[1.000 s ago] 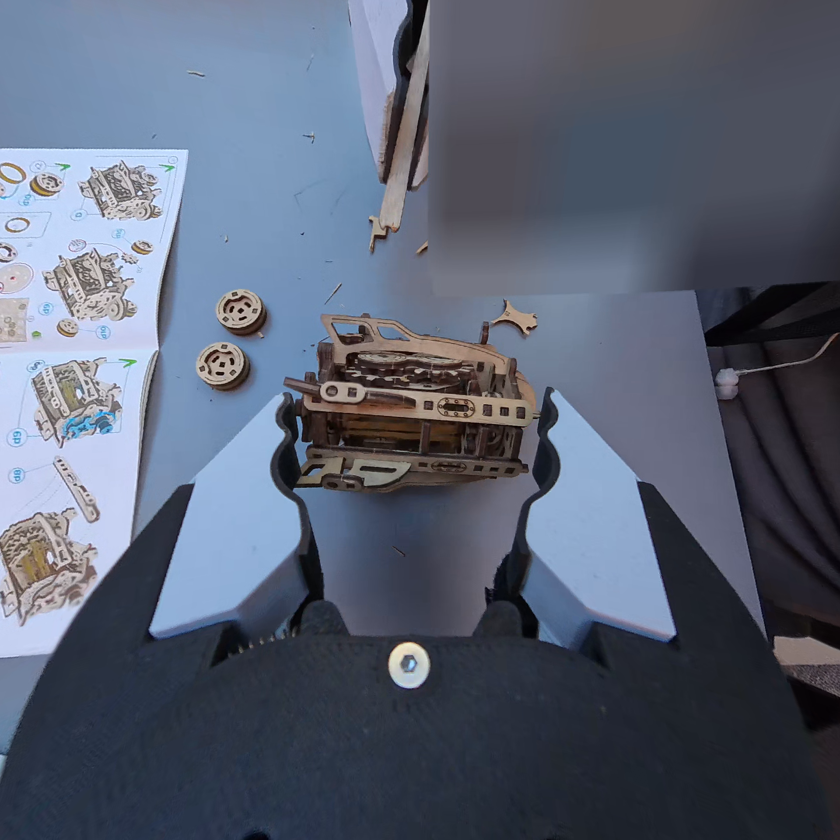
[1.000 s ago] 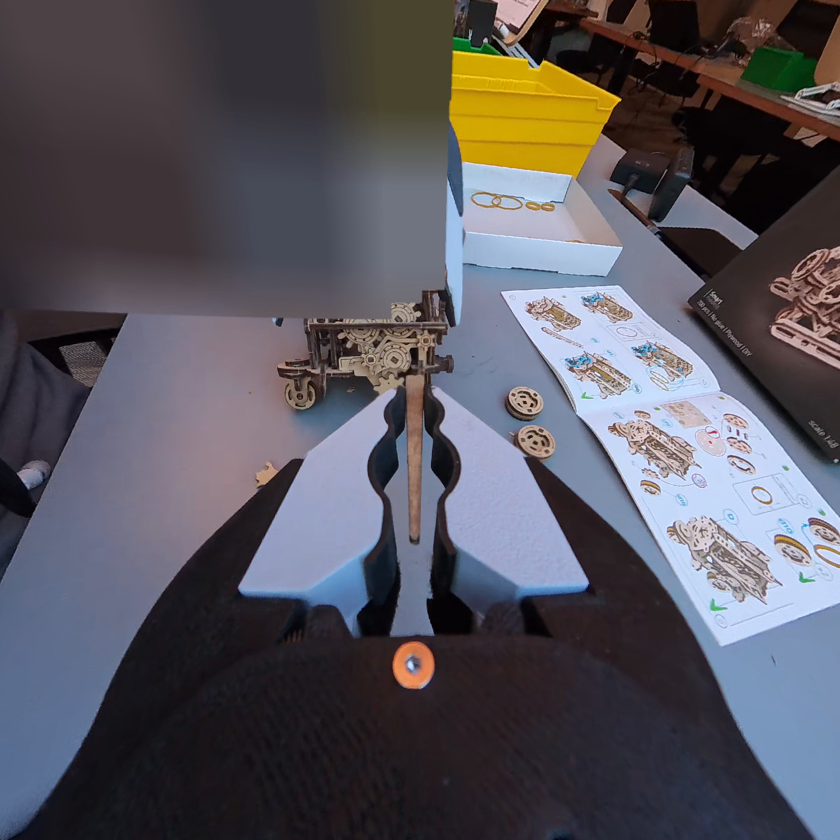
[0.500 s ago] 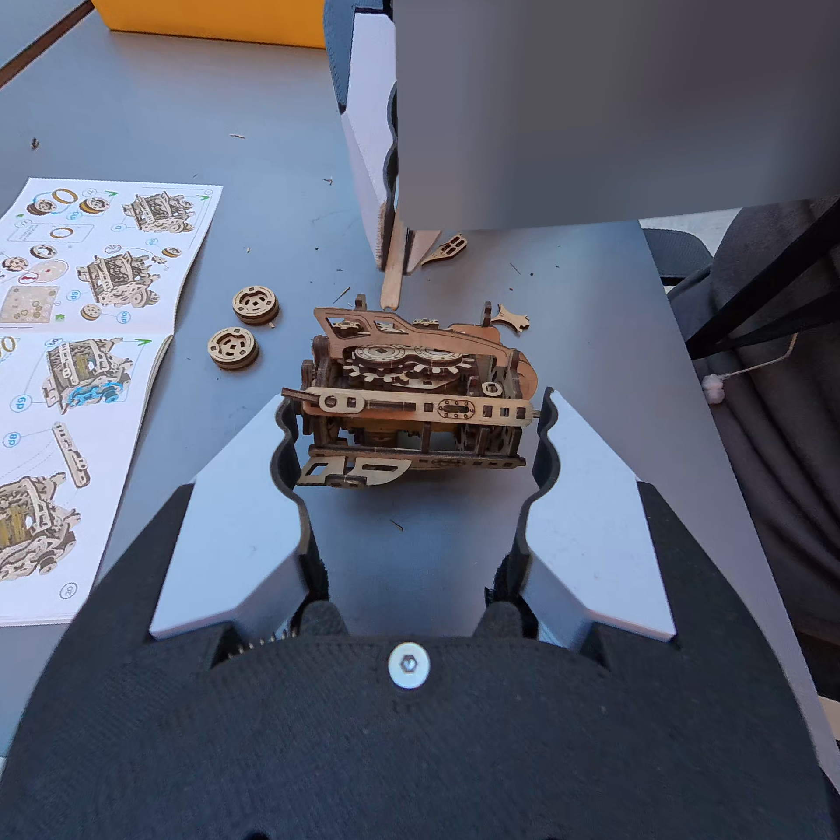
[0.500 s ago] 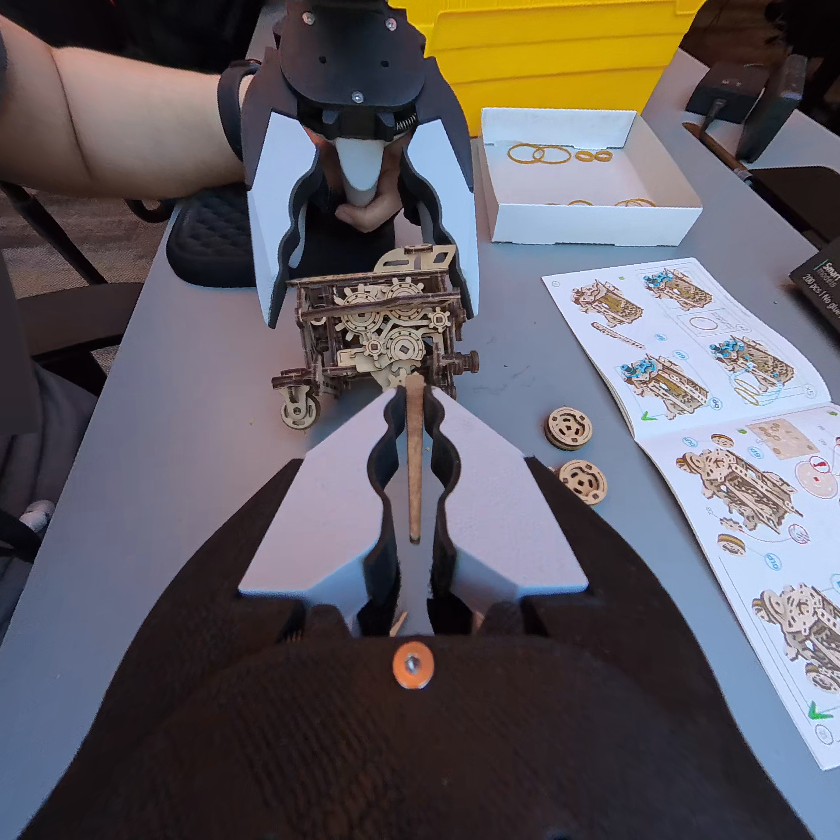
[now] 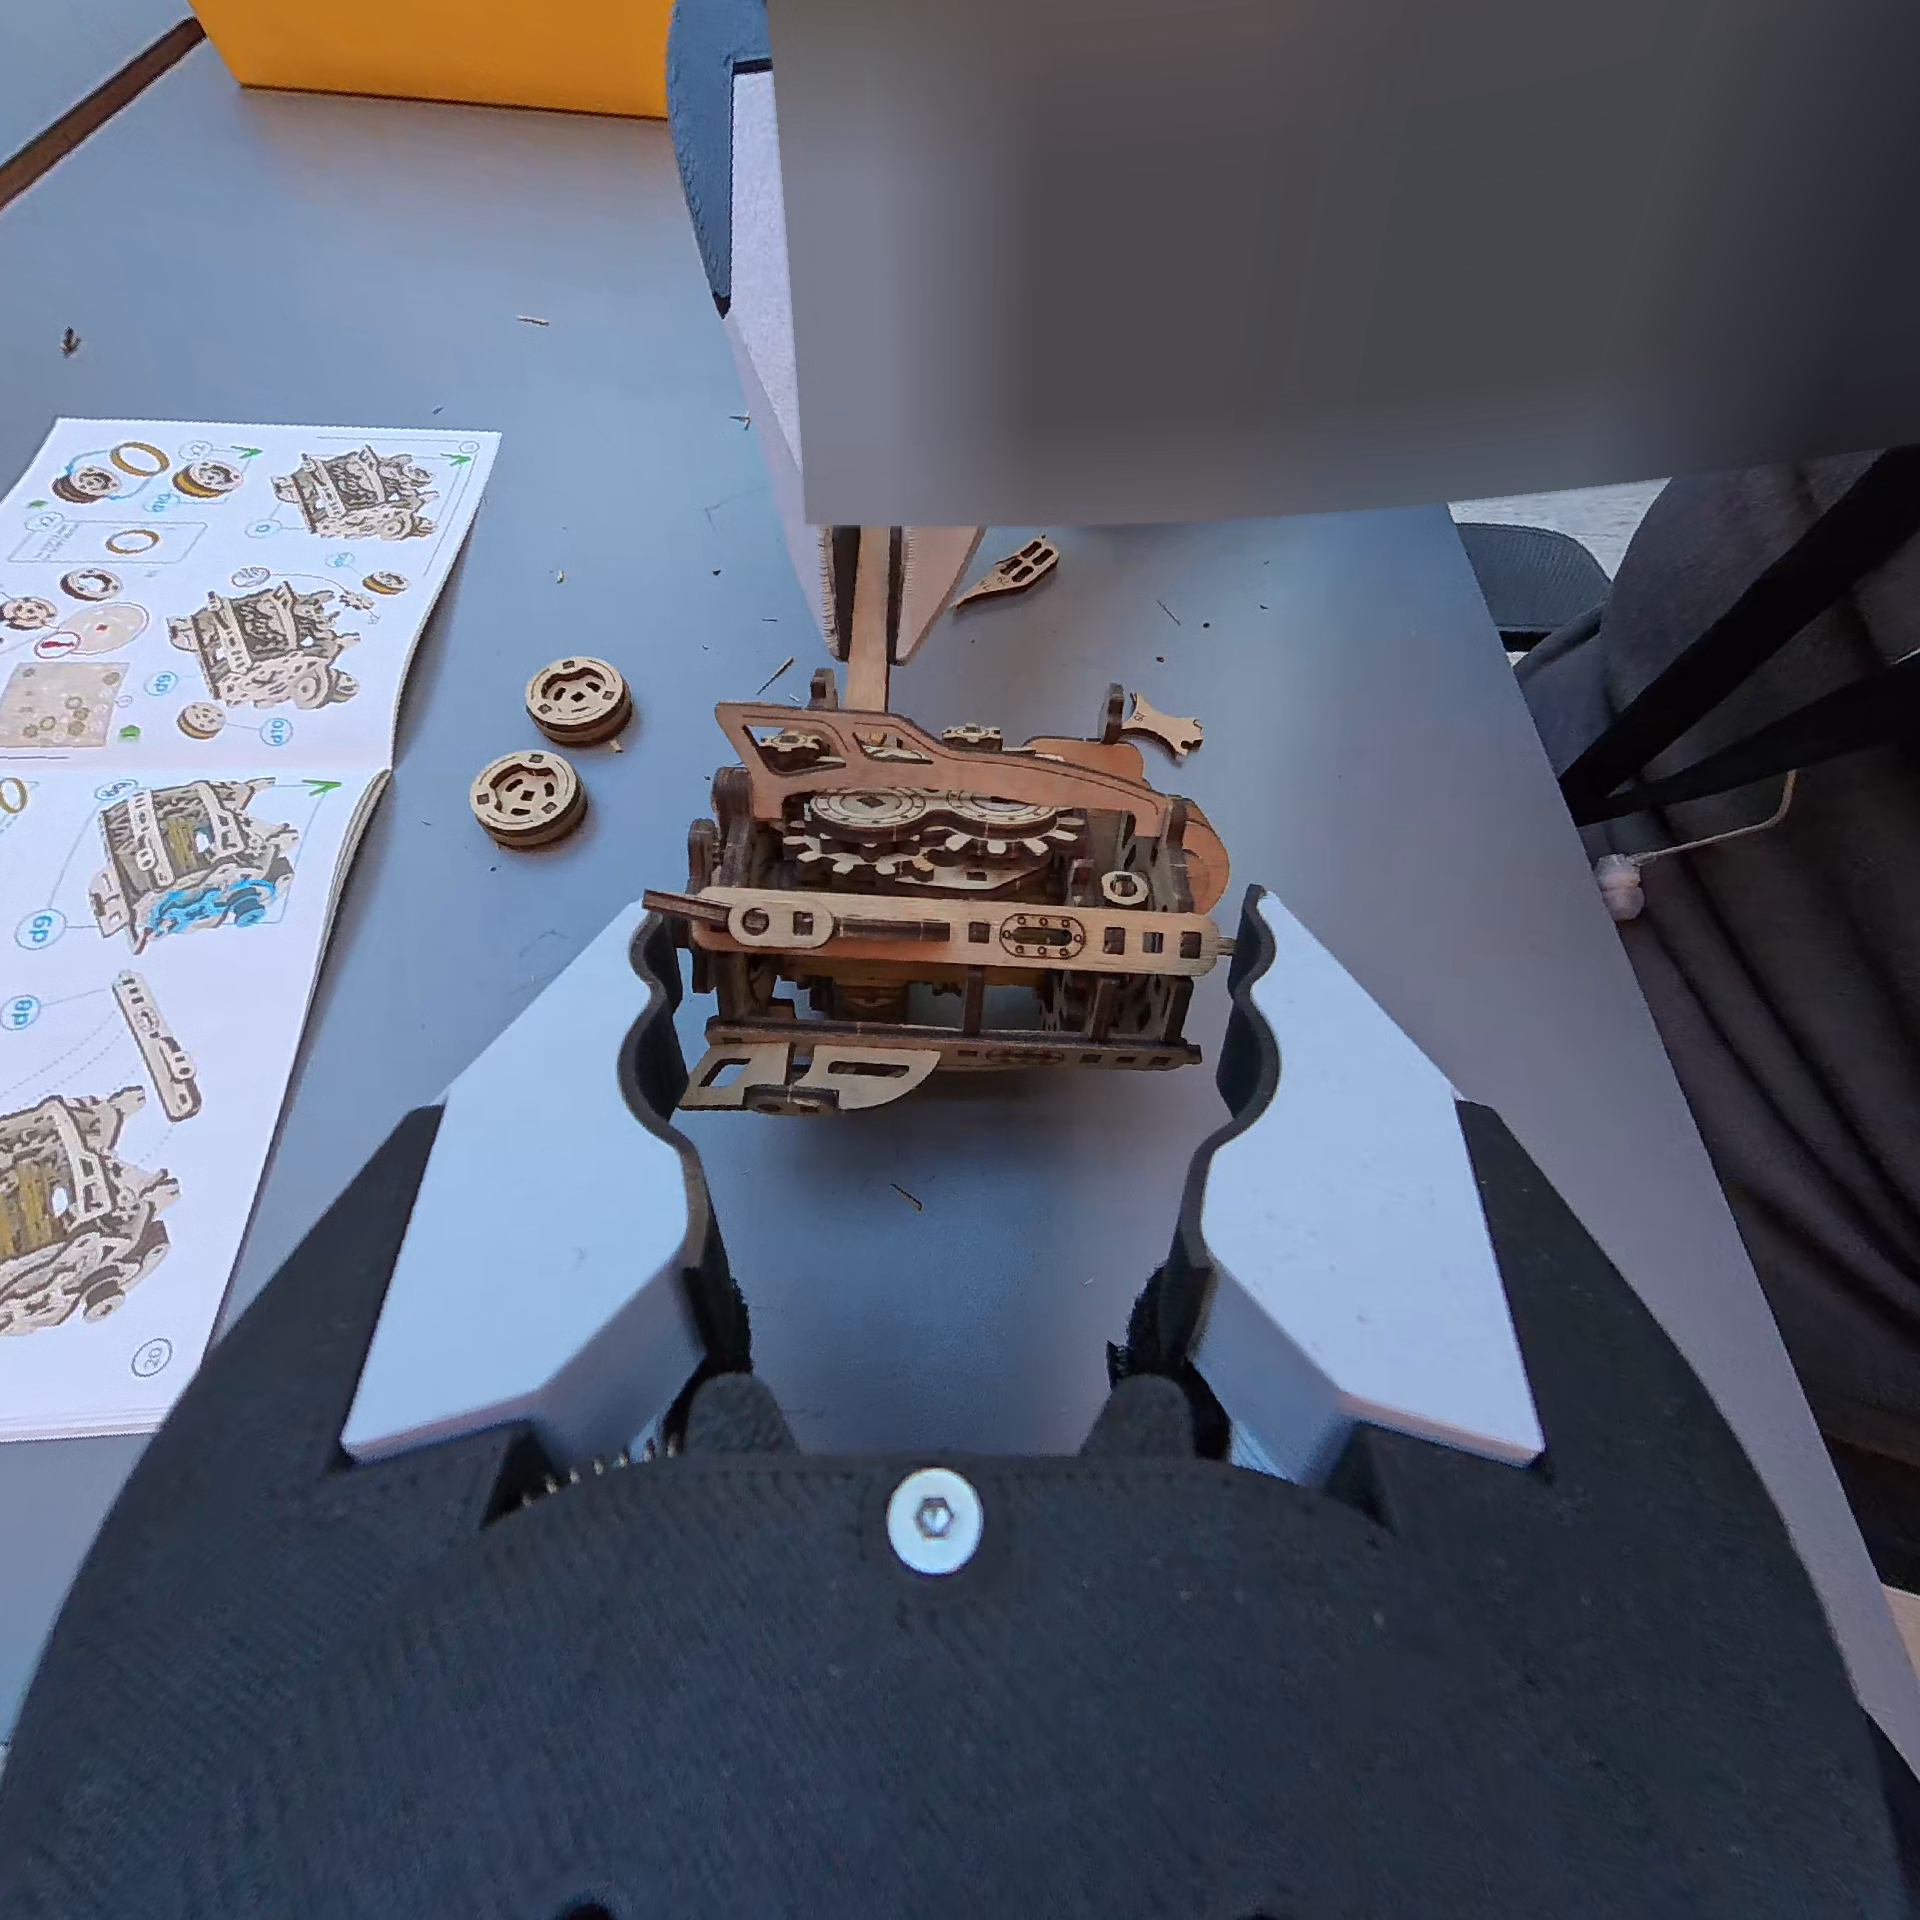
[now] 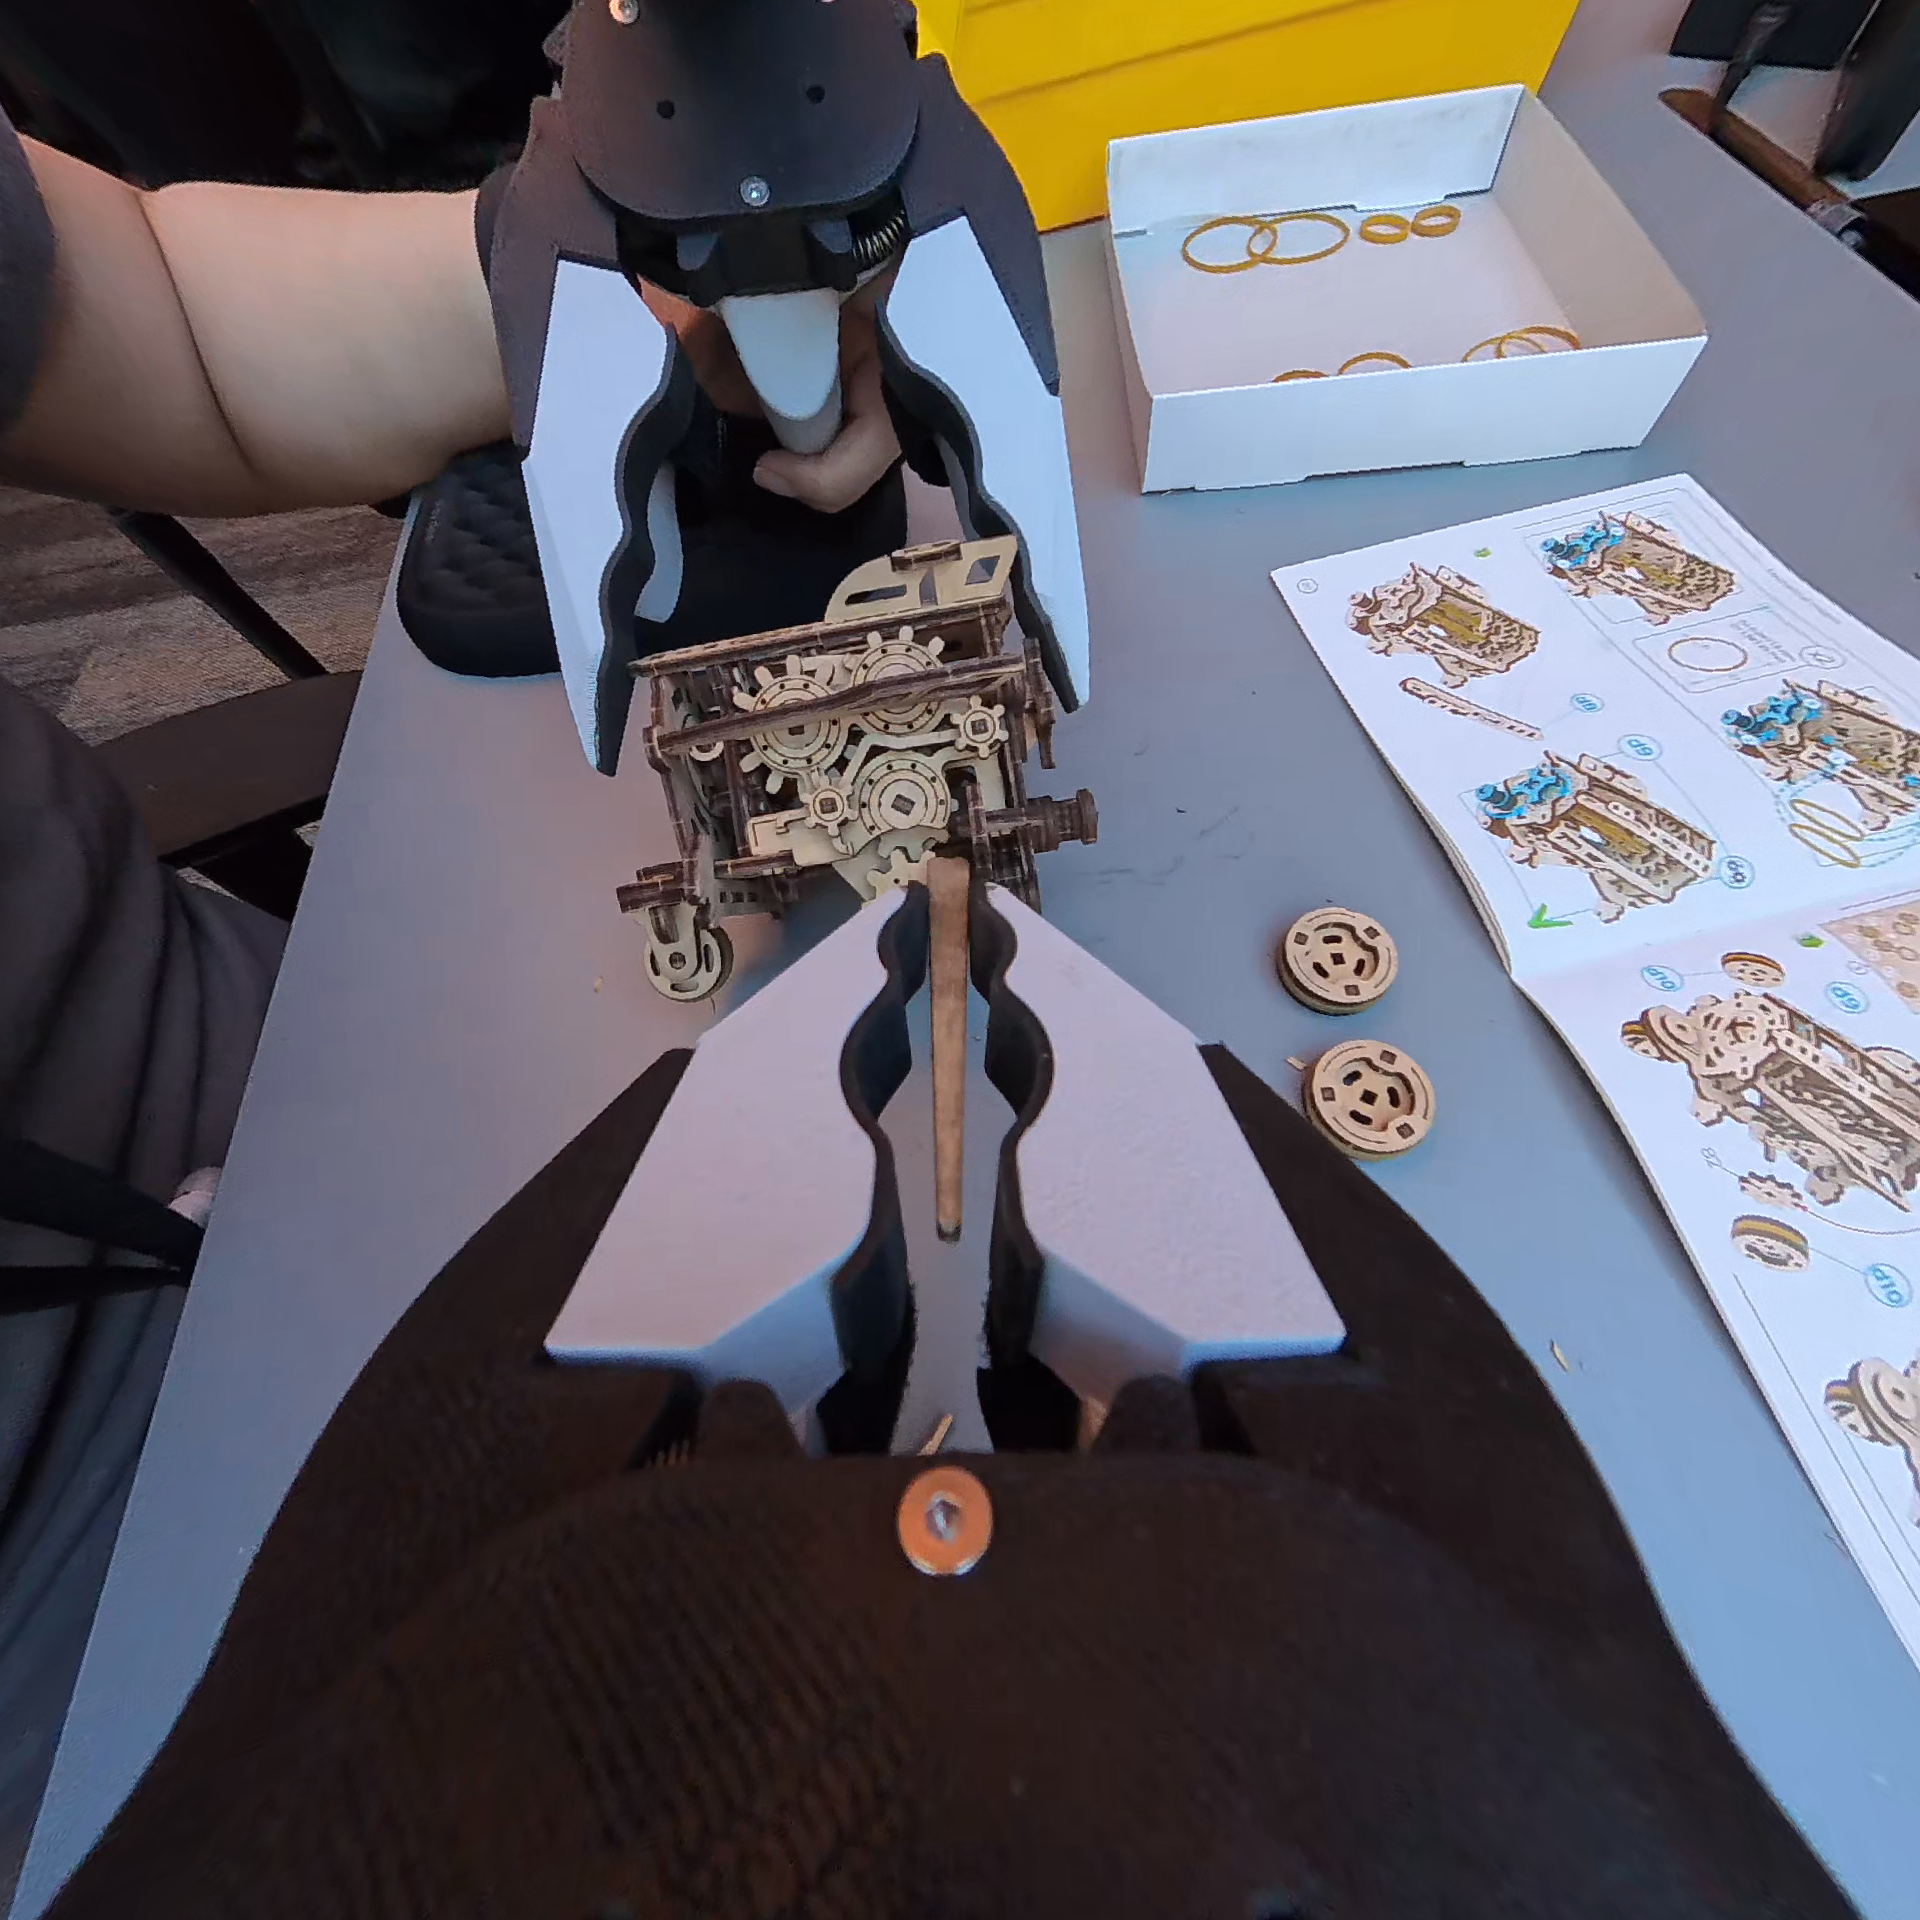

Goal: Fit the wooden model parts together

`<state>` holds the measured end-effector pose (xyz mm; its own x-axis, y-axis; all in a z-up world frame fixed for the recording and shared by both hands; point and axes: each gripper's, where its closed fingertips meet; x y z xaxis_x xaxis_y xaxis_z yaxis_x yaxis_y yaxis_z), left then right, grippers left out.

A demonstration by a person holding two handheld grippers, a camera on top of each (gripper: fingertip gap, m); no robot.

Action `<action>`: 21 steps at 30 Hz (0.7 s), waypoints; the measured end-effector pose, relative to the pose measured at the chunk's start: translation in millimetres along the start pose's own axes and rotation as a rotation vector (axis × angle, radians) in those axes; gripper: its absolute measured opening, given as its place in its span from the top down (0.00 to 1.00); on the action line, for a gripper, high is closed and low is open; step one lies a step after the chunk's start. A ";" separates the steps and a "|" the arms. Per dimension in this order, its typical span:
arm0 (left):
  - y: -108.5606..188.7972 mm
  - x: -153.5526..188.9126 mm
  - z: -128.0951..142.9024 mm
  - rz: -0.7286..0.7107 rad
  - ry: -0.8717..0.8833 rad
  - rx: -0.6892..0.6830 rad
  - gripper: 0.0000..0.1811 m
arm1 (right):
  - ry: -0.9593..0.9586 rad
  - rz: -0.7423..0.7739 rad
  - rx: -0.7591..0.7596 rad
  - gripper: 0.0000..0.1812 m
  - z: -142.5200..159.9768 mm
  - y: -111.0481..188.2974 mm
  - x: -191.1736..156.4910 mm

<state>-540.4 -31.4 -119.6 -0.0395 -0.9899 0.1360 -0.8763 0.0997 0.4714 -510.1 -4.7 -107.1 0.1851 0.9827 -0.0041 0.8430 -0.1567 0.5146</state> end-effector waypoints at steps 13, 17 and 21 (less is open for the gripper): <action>0.1 0.1 0.0 0.003 0.000 0.004 0.42 | -0.060 -0.068 -0.014 0.97 1.0 1.0 -4.2; 0.4 0.4 0.3 0.004 -0.001 0.006 0.42 | -0.038 -0.071 -0.043 0.97 0.7 0.7 -4.7; 0.6 0.4 0.3 0.006 -0.001 0.009 0.42 | -0.001 -0.064 -0.090 0.97 0.5 -0.3 -5.1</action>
<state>-541.1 -31.8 -119.5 -0.0447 -0.9894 0.1381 -0.8805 0.1043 0.4624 -511.0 -9.7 -107.7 0.1327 0.9903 -0.0401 0.8043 -0.0840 0.5883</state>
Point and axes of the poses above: each gripper's, where its closed fingertips meet, y back along the fingers, z out of its underside, x = y × z across the jaws, and after that the axes turned 10 degrees about z, right-handed
